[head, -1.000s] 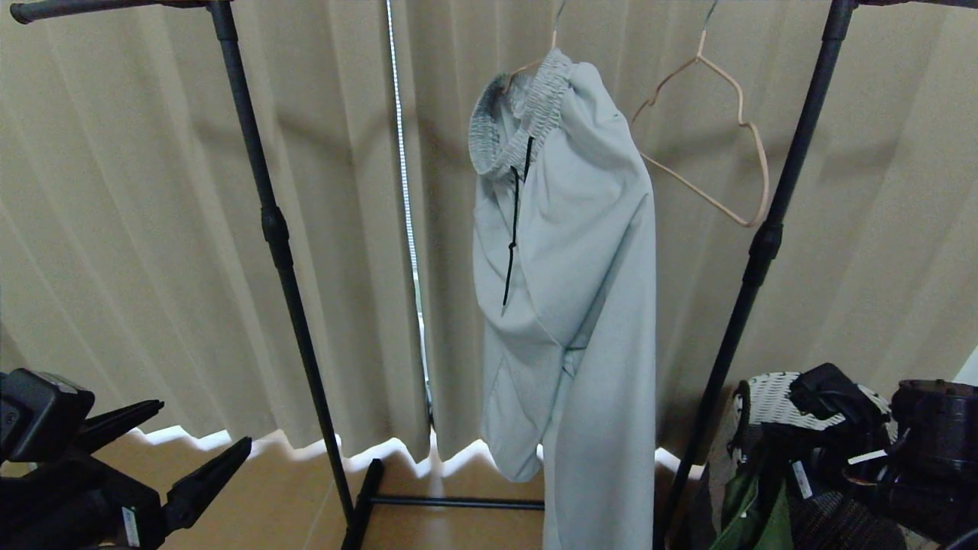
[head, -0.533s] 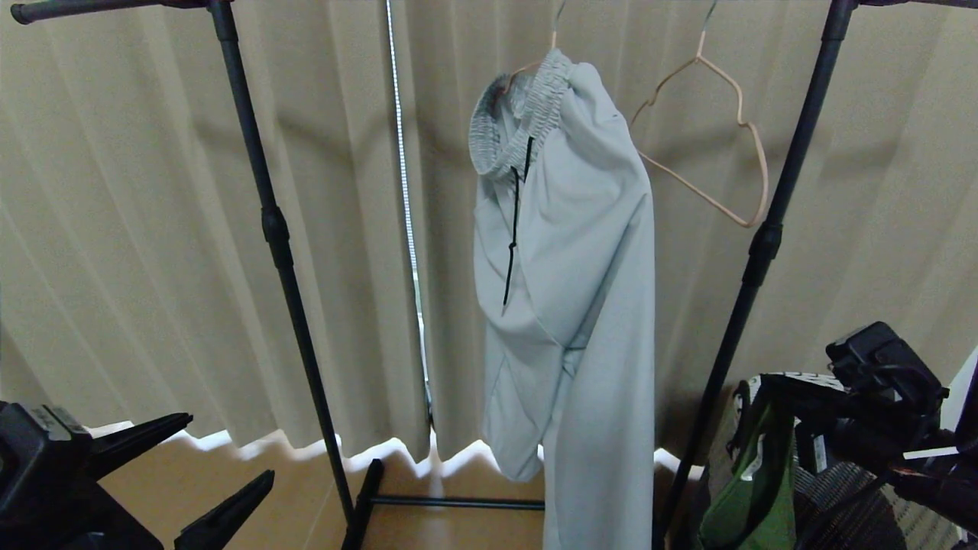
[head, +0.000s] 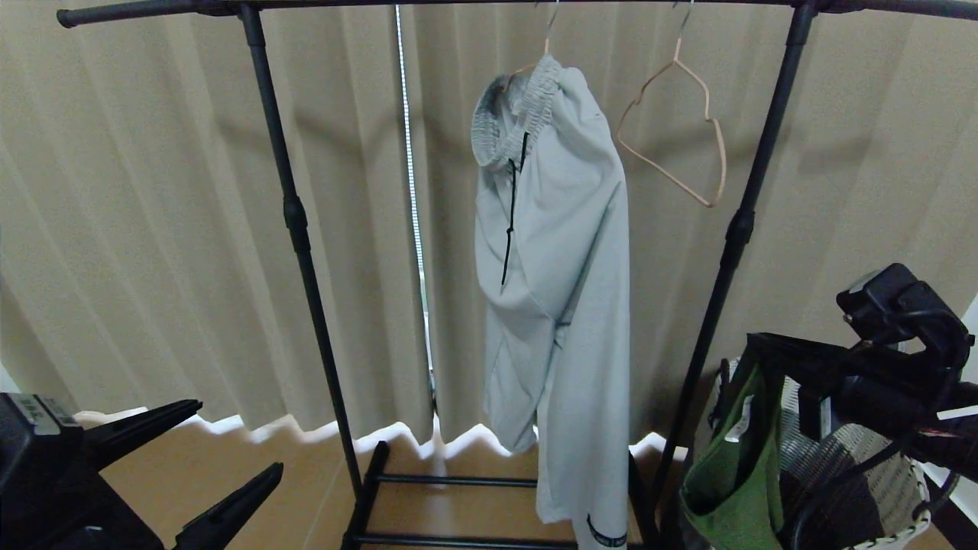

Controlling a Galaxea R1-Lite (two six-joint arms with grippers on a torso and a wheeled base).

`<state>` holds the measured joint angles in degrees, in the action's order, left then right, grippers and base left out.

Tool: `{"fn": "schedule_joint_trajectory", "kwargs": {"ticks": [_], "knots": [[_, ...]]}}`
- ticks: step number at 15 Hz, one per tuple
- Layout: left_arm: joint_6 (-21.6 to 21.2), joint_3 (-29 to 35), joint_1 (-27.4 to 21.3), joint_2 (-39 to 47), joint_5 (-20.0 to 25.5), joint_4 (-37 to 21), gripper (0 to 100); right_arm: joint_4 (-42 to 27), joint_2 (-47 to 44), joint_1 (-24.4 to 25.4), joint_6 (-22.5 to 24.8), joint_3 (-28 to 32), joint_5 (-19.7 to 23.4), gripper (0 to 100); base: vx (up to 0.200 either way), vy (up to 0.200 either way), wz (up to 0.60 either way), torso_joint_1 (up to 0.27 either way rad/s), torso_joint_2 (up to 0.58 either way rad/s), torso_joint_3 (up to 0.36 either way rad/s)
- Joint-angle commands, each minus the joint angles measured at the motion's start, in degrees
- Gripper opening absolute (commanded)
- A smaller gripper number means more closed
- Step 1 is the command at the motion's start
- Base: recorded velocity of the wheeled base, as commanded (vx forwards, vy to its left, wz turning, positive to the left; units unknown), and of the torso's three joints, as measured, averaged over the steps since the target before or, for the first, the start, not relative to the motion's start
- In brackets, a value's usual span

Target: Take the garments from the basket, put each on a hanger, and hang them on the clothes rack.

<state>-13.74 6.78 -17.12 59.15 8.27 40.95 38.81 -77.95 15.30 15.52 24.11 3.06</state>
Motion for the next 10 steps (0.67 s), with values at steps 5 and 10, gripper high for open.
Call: {"fn": "schedule_joint_trajectory", "kwargs": {"ticks": [5,10], "knots": [[0.03,5.18,-7.67,12.75,0.0,0.1,100,-0.23,-0.19,9.75,-3.3,4.98,0.02,0,0.0,0.0,0.0,0.0,0.0,0.0],[-0.41,10.36,-19.45,21.53,0.08,0.18,100,-5.33,-1.24,20.03,-9.54,13.24,0.1,0,0.0,0.0,0.0,0.0,0.0,0.0]]}}
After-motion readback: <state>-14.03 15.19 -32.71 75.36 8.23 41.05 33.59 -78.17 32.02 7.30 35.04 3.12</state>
